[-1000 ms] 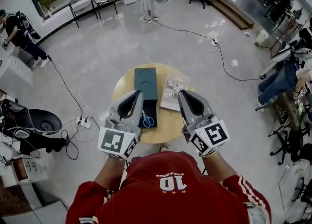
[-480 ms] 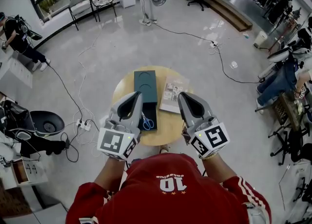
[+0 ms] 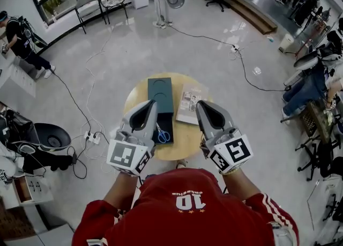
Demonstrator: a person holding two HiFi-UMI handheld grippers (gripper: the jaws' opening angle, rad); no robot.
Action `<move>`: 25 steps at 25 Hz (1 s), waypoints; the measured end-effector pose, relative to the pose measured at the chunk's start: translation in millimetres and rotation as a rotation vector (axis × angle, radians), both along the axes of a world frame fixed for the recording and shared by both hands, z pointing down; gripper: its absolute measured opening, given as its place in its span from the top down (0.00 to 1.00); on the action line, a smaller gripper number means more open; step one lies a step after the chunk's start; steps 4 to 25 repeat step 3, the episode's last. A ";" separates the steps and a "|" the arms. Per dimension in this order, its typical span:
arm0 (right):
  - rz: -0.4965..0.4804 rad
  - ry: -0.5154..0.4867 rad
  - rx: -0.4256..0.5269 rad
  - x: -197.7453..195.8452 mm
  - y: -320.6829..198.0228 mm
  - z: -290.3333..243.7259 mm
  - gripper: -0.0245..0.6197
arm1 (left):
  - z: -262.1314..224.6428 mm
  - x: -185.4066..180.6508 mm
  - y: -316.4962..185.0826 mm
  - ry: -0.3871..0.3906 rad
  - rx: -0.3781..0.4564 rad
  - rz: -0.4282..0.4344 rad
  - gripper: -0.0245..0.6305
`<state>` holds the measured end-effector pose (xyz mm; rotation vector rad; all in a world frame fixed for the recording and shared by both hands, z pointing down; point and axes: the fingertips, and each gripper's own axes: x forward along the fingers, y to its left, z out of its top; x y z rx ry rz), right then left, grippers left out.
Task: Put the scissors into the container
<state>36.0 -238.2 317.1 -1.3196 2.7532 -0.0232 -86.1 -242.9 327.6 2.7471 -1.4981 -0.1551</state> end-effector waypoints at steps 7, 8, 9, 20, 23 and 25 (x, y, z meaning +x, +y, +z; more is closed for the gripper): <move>-0.002 -0.002 0.002 -0.5 -1.9 -1.0 0.98 | 0.0 0.1 -2.5 0.000 0.000 0.002 0.96; -0.002 -0.002 0.002 -0.5 -1.9 -1.0 0.98 | 0.0 0.1 -2.5 0.000 0.000 0.002 0.96; -0.002 -0.002 0.002 -0.5 -1.9 -1.0 0.98 | 0.0 0.1 -2.5 0.000 0.000 0.002 0.96; -0.002 -0.002 0.002 -0.5 -1.9 -1.0 0.98 | 0.0 0.1 -2.5 0.000 0.000 0.002 0.96; -0.002 -0.002 0.002 -0.5 -1.9 -1.0 0.98 | 0.0 0.1 -2.5 0.000 0.000 0.002 0.96; -0.002 -0.002 0.002 -0.5 -1.9 -1.0 0.98 | 0.0 0.1 -2.5 0.000 0.000 0.002 0.96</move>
